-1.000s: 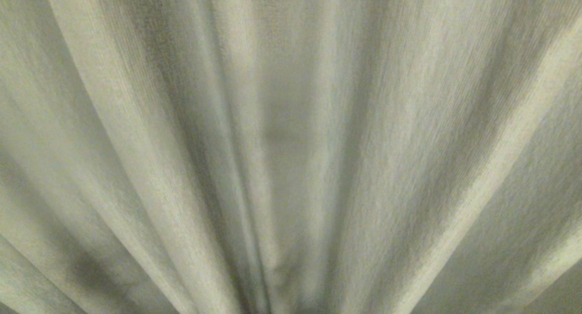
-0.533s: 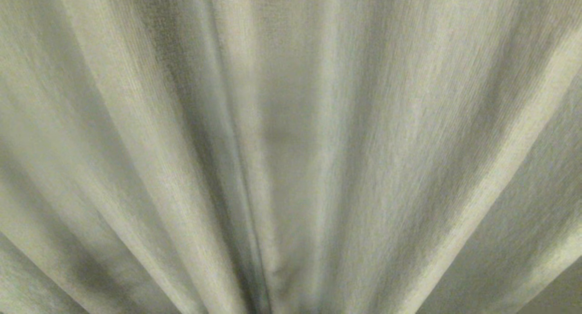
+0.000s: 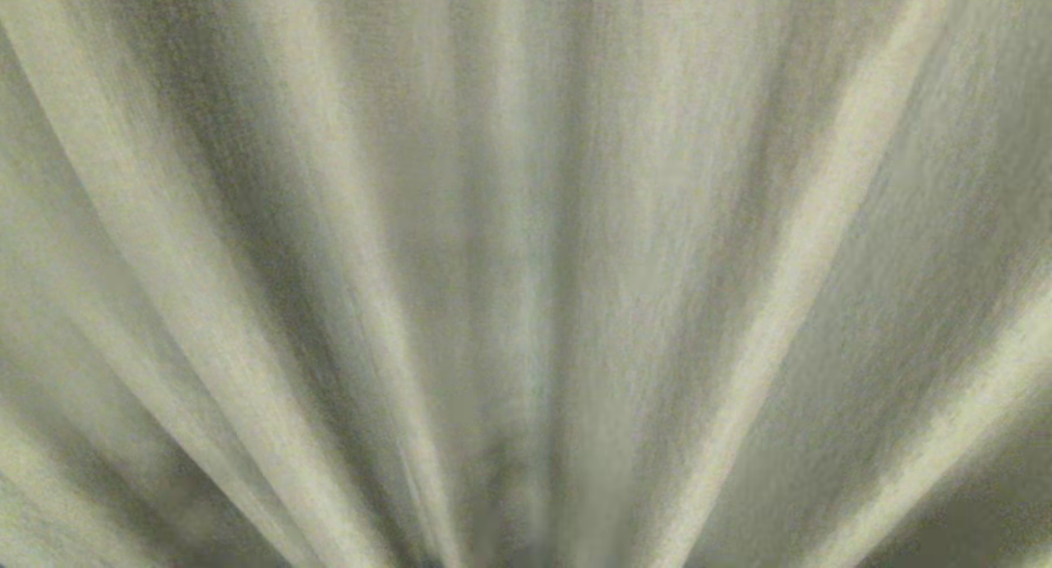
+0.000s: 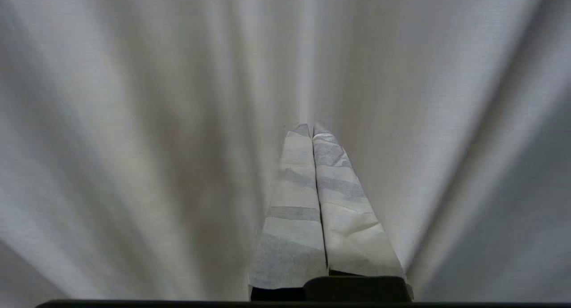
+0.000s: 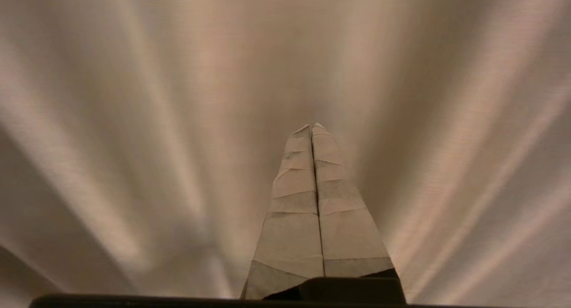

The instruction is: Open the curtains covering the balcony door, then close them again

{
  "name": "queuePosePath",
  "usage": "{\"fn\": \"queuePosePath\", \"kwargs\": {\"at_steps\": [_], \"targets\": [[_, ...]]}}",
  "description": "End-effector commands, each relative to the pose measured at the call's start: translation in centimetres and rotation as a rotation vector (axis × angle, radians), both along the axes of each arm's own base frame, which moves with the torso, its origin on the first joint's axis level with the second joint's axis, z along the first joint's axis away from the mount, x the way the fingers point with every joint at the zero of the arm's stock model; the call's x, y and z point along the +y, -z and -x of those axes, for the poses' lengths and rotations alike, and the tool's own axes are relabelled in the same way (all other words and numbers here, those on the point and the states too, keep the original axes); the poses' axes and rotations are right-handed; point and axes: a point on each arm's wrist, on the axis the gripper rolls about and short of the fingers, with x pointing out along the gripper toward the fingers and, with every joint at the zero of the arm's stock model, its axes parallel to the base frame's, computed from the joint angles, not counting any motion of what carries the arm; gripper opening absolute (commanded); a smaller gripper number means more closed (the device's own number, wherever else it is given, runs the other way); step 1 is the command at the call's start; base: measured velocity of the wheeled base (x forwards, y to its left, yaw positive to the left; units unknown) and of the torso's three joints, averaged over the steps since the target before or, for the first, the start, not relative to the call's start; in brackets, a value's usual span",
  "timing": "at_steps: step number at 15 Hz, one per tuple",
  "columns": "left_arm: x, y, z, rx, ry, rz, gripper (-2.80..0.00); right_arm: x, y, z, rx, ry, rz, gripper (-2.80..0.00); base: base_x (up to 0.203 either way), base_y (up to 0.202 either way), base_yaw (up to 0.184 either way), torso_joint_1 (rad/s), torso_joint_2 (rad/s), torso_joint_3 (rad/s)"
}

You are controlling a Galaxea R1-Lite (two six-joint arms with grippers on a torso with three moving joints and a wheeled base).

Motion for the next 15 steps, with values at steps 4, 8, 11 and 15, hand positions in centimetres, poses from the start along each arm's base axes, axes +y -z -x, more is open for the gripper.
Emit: {"fn": "queuePosePath", "kwargs": {"at_steps": [4, 8, 11, 15], "targets": [[0.0, 0.01, 0.02, -0.003, -0.001, 0.0, -2.8, 0.0, 0.0, 0.0, 0.0, -0.001, 0.0, -2.8, 0.0, -0.192, 0.0, 0.004, 0.0, 0.004], [0.0, 0.01, 0.02, -0.003, -0.001, 0.001, -2.8, 0.0, 0.0, 0.0, 0.0, -0.001, 0.0, -2.8, 0.0, -0.193, -0.001, 0.004, 0.0, 0.003], [0.0, 0.01, 0.02, -0.003, -0.001, 0.001, -2.8, 0.0, 0.0, 0.0, 0.0, -0.001, 0.0, -2.8, 0.0, -0.193, 0.002, 0.003, 0.0, 0.005], [0.0, 0.03, 0.01, -0.001, -0.001, 0.001, -2.8, 0.0, 0.0, 0.0, 0.0, -0.001, 0.0, -2.8, 0.0, -0.191, 0.003, 0.002, 0.0, 0.003]]}}
